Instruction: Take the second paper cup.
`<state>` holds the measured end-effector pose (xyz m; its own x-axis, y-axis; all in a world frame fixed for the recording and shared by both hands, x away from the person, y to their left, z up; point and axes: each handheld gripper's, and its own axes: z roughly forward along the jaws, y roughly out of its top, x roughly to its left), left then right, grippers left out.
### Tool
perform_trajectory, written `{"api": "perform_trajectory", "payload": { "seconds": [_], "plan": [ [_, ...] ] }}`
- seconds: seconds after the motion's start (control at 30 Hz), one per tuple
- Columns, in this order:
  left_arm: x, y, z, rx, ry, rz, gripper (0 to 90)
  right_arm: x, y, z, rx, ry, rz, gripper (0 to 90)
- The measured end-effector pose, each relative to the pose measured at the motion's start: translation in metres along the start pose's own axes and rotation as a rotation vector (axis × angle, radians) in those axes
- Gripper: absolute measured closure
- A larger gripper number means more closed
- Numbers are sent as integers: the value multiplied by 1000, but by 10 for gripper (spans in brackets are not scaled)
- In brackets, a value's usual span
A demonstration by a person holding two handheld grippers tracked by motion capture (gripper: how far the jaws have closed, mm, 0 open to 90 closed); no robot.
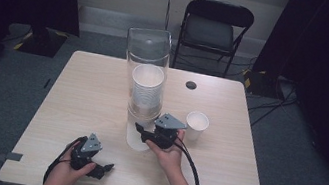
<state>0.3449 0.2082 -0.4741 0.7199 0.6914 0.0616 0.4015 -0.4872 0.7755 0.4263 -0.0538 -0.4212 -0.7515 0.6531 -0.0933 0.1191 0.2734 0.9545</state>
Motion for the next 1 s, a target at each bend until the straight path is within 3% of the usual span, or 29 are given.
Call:
{"api": "perform_trajectory", "payload": {
  "seconds": [0.3, 0.33, 0.37, 0.4, 0.43, 0.5, 0.53, 0.57, 0.6, 0.83, 1.0],
  "plan": [
    [0, 0, 0, 3, 0, 3, 49, -1, -2, 0, 6, 9, 5, 364],
    [0, 0, 0, 2, 0, 3, 49, -1, -5, 4, 109, 2, -17, 374],
    [0, 0, 0, 4, -4, 2, 49, 0, -19, 12, 252, -22, -78, 375],
    [0, 0, -1, 2, -4, 3, 43, -3, -34, 10, 260, -24, -43, 374],
    [0, 0, -1, 2, -4, 3, 43, -5, -34, 3, 142, -13, -11, 372],
    [0, -1, -1, 4, -9, 3, 39, -8, -33, 0, 132, -14, 5, 371],
    [-1, -1, -1, 4, -6, 5, 39, -10, -30, -1, 160, -17, -16, 371],
    [-3, -2, -2, 1, -5, -1, 40, -12, -21, -7, 205, 11, -38, 368],
    [-3, -2, -2, 1, -6, 0, 39, -12, -20, -9, 213, 8, -49, 366],
    [-2, -2, -2, 4, -6, 8, 38, -9, -38, -17, 258, 21, 0, 359],
    [-2, -2, -2, 1, -11, 0, 37, -14, -45, -33, 258, 9, -36, 356]
  ]
}}
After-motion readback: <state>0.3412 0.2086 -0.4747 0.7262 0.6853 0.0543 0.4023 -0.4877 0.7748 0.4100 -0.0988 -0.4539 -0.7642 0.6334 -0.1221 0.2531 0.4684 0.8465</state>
